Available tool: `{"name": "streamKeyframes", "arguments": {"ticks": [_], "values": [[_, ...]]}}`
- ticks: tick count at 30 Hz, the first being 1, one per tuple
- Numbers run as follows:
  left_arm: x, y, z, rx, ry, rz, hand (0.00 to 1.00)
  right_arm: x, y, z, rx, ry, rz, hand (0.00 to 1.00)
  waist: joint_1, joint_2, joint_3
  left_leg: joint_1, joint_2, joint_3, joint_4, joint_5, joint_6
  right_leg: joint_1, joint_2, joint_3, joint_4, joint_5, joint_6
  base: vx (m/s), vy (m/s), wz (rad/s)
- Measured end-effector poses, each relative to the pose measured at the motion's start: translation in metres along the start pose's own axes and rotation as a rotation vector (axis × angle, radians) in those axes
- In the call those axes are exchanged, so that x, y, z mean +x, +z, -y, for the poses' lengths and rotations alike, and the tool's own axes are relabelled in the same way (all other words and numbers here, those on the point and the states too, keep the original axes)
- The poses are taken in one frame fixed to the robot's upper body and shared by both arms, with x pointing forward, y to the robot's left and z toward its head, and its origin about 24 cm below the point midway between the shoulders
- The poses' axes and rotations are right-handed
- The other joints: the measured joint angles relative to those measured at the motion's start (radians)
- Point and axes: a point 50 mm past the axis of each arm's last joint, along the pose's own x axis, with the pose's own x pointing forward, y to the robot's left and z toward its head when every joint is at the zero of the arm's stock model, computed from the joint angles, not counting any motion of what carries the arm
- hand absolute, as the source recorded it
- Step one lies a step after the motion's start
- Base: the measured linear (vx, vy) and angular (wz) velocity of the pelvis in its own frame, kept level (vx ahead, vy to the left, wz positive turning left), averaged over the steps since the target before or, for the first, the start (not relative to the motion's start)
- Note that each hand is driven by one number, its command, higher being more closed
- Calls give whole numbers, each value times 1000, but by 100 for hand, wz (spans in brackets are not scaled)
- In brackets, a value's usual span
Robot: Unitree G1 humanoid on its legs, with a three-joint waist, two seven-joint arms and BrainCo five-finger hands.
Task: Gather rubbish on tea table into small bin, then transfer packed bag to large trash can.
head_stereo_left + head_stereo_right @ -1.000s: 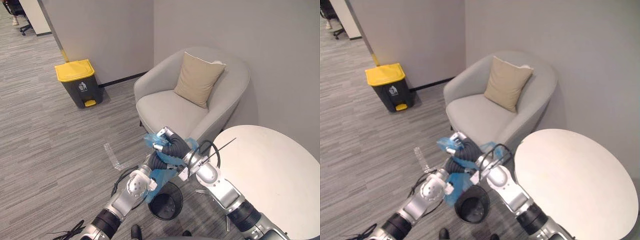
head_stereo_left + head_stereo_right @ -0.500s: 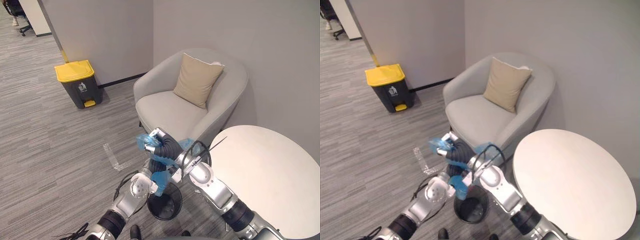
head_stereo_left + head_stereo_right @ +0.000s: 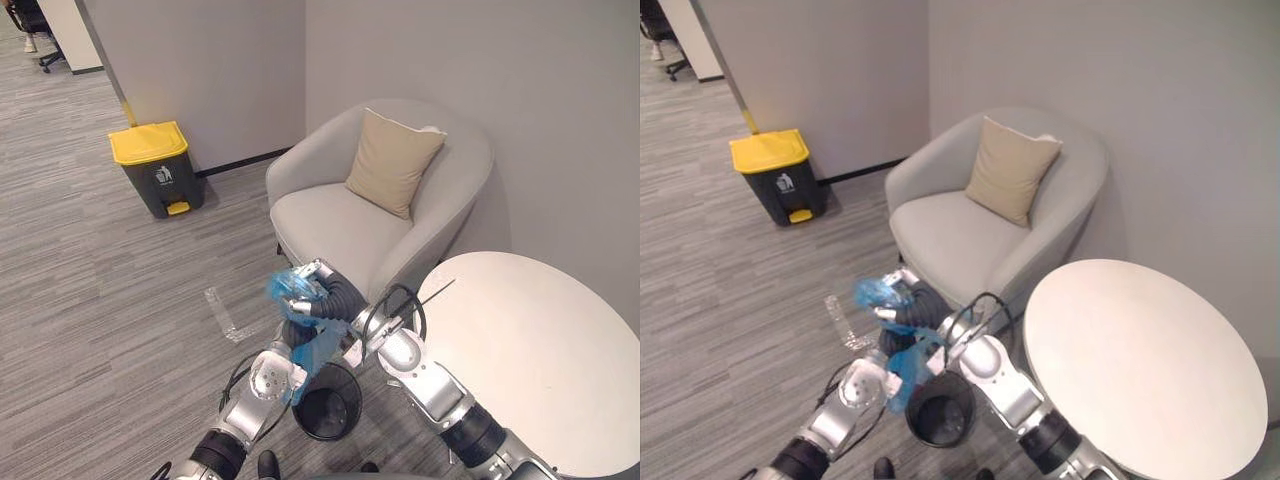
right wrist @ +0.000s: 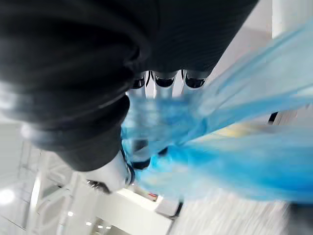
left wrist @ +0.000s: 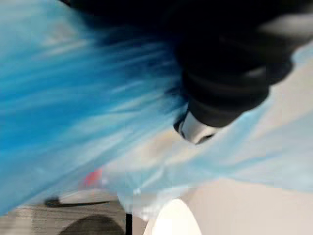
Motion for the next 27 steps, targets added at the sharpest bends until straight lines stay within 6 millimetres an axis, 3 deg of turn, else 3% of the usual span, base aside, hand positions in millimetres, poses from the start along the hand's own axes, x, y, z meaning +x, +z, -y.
{"name": "streamKeyframes", "arguments": {"ticks": [4,8,13,15,18,22,27], "values": [[-3,-1,-6,-25,35,-1,100,-11,-14,9,-145,-21,-71,0,2,-14,2,-1,-1,-2,0,-3,-4,0,-1,-2,0,0,0,0,0,0],[-11,-9,-20,-29,100,-27,100,-34,-26,35,-357,-124,-137,0,7,-21,4,-2,-1,-3,0,-4,-5,0,-1,-2,-1,-1,2,0,0,0],[-21,-14,-27,-44,142,-43,100,-61,-38,52,-440,-254,-239,0,8,-20,5,-2,-1,-3,0,-4,-4,0,-1,-3,-2,-4,1,0,0,0],[-28,-22,-28,-62,164,-79,100,-80,-47,54,-404,-348,-318,0,7,-17,7,-2,-1,-5,0,-5,-5,1,-1,-5,-1,-7,1,0,0,0],[-36,-31,-30,-89,183,-118,100,-93,-61,49,-320,-432,-410,0,-2,-10,13,-1,-7,-9,0,-12,-15,4,0,-8,0,-12,-2,0,0,3],[-44,-51,-31,-158,226,-213,100,-123,-110,32,-34,-525,-678,0,-6,5,25,2,-13,-27,0,-18,-13,12,-4,-25,-1,-22,-5,2,5,12],[-65,-85,-33,-227,256,-377,100,-164,-147,4,227,-558,-924,0,-1,17,37,9,-19,-27,0,-27,-12,19,-9,-25,-1,-28,2,51,3,2]]}}
